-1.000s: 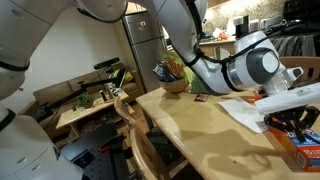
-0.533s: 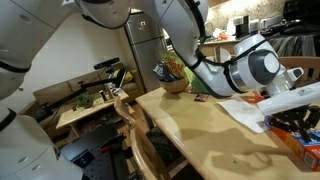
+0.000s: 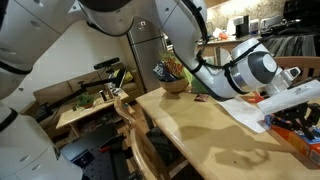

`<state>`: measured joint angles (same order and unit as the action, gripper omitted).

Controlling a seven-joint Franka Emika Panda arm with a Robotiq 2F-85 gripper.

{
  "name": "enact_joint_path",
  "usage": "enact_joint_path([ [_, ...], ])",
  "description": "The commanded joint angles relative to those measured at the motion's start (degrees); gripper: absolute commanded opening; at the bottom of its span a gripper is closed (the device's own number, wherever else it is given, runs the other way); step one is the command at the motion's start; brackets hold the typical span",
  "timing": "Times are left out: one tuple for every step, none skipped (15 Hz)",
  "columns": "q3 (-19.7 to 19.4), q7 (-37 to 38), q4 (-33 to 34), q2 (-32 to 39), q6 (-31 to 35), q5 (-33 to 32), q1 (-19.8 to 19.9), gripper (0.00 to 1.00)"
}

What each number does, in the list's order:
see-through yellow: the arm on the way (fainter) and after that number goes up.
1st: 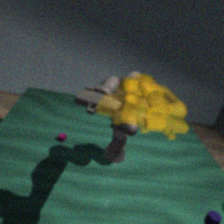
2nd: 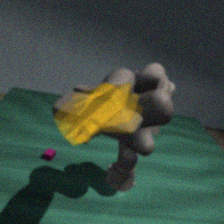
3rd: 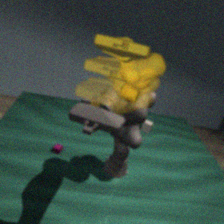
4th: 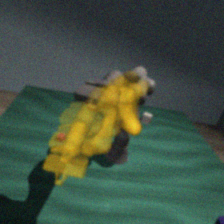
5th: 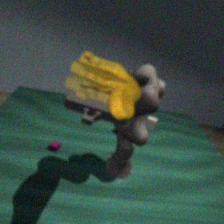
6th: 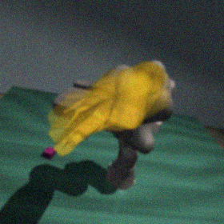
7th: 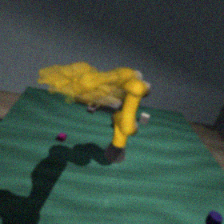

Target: Take a ziplock bag out of the box and put it on the table

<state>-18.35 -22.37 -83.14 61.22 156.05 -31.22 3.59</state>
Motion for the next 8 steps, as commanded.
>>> enact_joint_path([
  [1.94, -1.67, 0.59, -0.28, -4.58, -0.02, 0.57, 0.0],
  [2.76, -2.79, 0.24, -0.68, -5.84, 0.08, 0.87, 0.0],
  [3.65, -4.15, -0.16, -1.2, -7.44, 0.14, 1.11, 0.0],
  [4.22, -4.95, -0.37, -1.63, -9.04, 0.14, 1.15, 0.0],
  [4.53, -5.69, -0.66, -2.07, -10.58, -0.16, 0.86, 0.0],
  [5.01, -6.43, -0.89, -2.51, -11.84, -0.32, 0.75, 0.0],
  [5.93, -7.95, -1.31, -3.09, -12.83, -0.39, 0.92, 0.0],
  [5.71, -7.94, -1.29, -3.23, -13.93, -0.89, 0.31, 0.0],
])
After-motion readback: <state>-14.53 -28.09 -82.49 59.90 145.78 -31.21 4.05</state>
